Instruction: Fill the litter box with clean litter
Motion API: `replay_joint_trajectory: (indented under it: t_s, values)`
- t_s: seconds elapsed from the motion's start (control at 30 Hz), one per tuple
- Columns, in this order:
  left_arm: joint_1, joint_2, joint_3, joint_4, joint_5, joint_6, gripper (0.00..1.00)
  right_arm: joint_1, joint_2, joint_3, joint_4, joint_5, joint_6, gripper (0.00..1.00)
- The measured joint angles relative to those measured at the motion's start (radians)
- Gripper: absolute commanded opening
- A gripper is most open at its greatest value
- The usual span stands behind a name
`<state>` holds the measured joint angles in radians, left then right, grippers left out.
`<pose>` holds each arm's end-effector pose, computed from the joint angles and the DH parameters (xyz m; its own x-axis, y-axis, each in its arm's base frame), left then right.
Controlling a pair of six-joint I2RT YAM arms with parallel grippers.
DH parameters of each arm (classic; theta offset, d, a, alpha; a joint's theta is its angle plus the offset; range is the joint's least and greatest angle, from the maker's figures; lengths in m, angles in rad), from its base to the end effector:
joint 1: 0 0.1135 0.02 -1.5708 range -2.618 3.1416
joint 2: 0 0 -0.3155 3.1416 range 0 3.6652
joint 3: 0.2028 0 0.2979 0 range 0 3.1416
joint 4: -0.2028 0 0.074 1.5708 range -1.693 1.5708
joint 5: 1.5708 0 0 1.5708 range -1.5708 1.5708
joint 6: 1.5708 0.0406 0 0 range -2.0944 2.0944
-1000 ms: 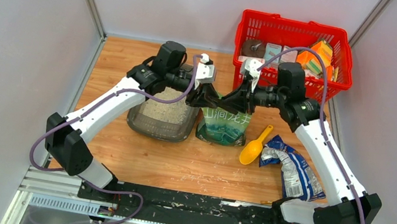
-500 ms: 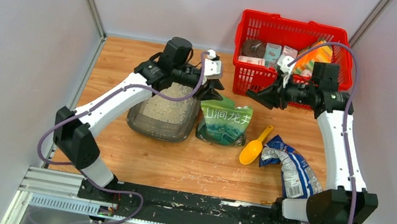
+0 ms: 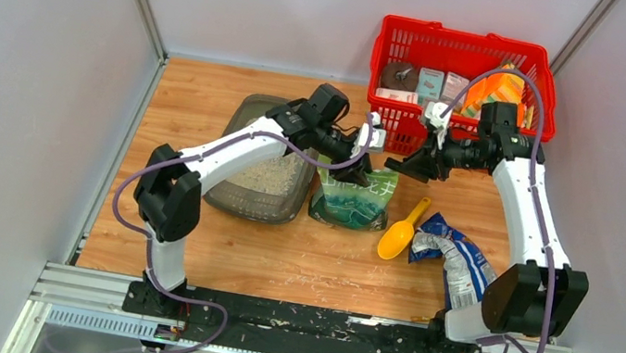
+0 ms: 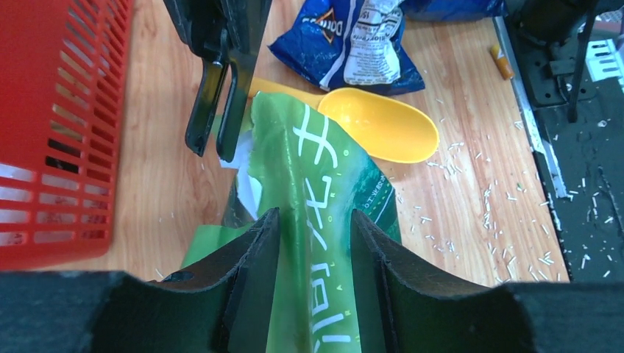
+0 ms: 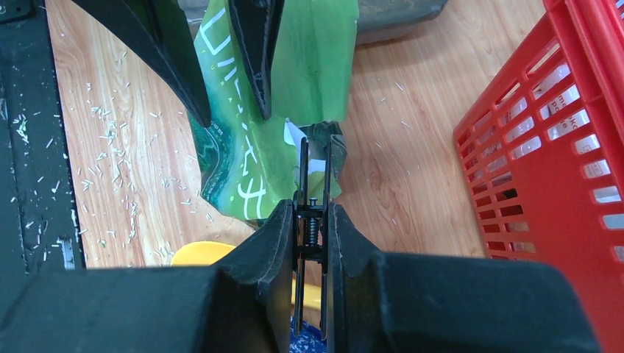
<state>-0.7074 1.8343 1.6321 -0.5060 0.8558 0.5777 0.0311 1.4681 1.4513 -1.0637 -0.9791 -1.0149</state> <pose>0.3422 -0.3330 0.3528 0.0566 0.4227 -0.9045 0.9921 -0.1256 0.0033 0.3247 0.0438 0.3972 -0.1188 -0.4777 -0.8705 -0.9643 0.2645 -0.0136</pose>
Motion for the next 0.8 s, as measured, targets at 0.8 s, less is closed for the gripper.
replay_joint_trajectory:
  t_s: [0.8]
  values:
    - [-0.003,0.133,0.096,-0.089,0.028,0.020,0.32,-0.029,0.051,-0.044,-0.074,0.035,-0.070,0.00]
